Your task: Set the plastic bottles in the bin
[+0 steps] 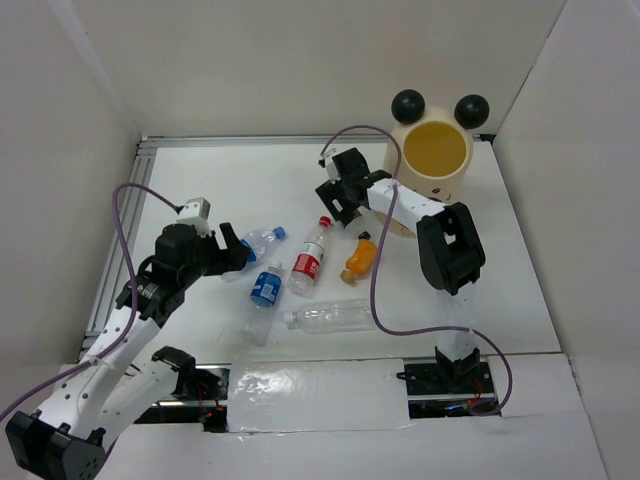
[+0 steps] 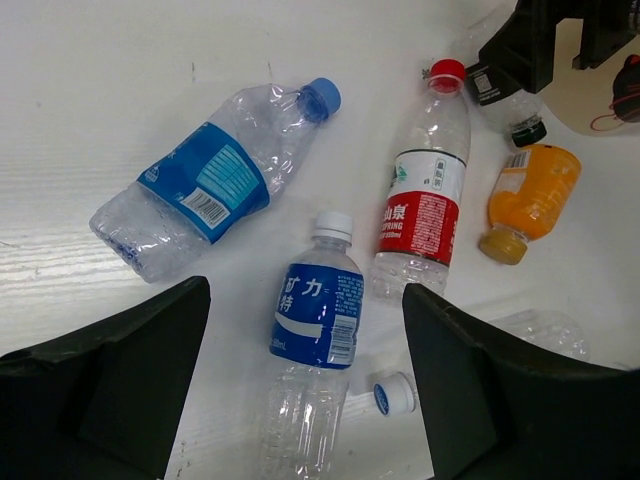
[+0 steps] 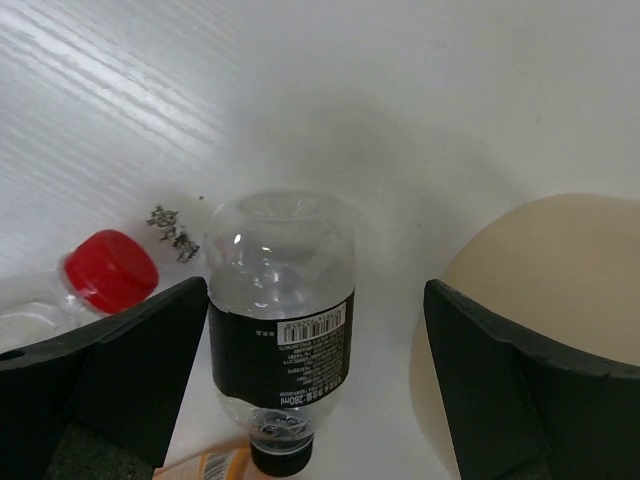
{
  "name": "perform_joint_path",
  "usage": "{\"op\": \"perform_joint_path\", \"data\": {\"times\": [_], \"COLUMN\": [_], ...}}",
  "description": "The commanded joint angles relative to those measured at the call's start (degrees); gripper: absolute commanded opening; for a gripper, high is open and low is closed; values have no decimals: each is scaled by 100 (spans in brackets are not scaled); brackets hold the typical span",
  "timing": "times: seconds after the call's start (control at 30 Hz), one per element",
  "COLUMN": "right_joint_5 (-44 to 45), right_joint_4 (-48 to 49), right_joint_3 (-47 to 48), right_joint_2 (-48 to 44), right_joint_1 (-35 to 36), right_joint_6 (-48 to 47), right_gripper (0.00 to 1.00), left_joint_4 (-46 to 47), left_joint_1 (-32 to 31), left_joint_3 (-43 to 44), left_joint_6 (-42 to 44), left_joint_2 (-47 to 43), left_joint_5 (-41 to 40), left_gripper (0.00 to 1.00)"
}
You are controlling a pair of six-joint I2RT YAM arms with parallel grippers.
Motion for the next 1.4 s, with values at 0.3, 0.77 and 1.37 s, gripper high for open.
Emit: {"op": "perform_joint_path", "data": {"times": [0.3, 0.77, 1.37], "right_joint_5": [-838, -3921, -6787], "right_joint_4": [-264, -1538, 1485], "right_joint_3": [323, 1676, -326], "right_joint_2": [480, -1443, -3827], "right_joint_1": [-188, -188, -3061], "right_joint_6": [-147, -1253, -1981], "right_gripper": [73, 36, 26], "left_joint_4": [222, -568, -859], "left_joint_1": [-25, -578, -2240], "left_joint_3": [181, 717, 243], "left_joint_6": [283, 469, -973], "left_joint_2": [339, 909, 1656], "left_joint_5": [27, 766, -789], "left_gripper": [90, 92, 92]}}
